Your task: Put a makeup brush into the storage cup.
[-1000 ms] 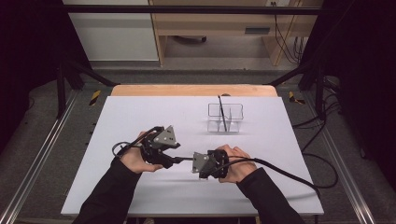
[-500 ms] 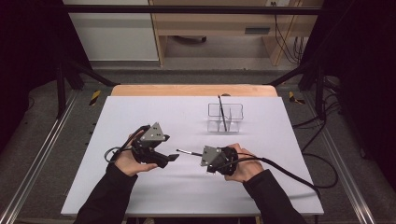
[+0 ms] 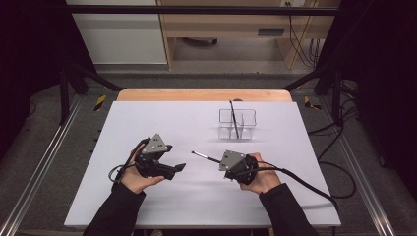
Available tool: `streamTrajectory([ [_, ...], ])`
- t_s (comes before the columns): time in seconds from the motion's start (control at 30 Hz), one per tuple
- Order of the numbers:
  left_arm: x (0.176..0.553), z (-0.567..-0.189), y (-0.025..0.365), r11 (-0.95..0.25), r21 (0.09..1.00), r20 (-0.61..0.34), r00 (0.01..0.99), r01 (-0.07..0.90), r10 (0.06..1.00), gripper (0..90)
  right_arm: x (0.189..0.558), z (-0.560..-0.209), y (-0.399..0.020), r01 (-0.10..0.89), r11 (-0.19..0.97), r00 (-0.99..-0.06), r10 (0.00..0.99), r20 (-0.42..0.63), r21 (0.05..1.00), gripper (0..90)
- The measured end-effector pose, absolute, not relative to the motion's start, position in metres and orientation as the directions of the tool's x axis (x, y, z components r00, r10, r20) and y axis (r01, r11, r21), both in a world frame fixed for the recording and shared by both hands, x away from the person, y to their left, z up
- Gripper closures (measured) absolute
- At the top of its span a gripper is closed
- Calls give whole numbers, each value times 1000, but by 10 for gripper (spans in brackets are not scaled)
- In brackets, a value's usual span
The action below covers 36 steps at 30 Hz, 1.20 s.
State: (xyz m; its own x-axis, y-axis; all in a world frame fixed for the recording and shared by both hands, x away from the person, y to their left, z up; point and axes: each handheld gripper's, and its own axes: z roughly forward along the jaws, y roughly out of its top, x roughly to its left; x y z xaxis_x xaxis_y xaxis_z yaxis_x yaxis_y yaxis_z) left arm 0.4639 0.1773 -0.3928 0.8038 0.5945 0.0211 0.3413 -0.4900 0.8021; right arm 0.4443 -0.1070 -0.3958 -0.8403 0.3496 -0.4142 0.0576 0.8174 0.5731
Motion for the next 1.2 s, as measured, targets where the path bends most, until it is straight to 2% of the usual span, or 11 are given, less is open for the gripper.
streamTrajectory([
  [0.7, 453, -414, 168, -335, 868, -35, 718, 367, 695, 184, 445, -417, -125, 169, 616, -800, 542, -258, 769, 839],
  [1.2, 447, -416, 158, -226, 911, -94, 709, 344, 699, 181, 448, -423, -123, 212, 553, -792, 580, -190, 806, 839],
])
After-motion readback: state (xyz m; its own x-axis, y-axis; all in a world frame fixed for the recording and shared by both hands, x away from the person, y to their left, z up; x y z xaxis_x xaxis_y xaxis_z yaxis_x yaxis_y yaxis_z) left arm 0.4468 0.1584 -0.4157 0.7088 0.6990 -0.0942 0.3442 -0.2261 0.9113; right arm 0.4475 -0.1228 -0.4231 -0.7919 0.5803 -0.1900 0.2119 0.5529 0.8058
